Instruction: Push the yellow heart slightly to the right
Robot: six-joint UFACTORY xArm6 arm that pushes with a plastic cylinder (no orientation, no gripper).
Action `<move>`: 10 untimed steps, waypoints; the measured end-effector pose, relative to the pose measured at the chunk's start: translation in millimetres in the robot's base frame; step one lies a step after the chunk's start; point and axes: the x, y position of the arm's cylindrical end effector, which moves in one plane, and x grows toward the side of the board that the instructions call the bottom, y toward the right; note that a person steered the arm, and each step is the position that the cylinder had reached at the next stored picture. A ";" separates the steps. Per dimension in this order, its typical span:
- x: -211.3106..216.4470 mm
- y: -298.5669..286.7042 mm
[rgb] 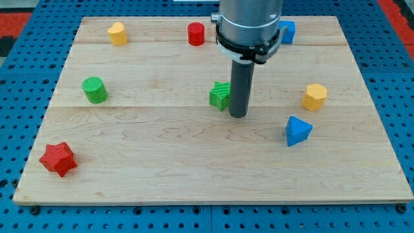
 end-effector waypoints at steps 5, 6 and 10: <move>-256.8 -177.2; -264.8 -252.4; -246.3 -255.2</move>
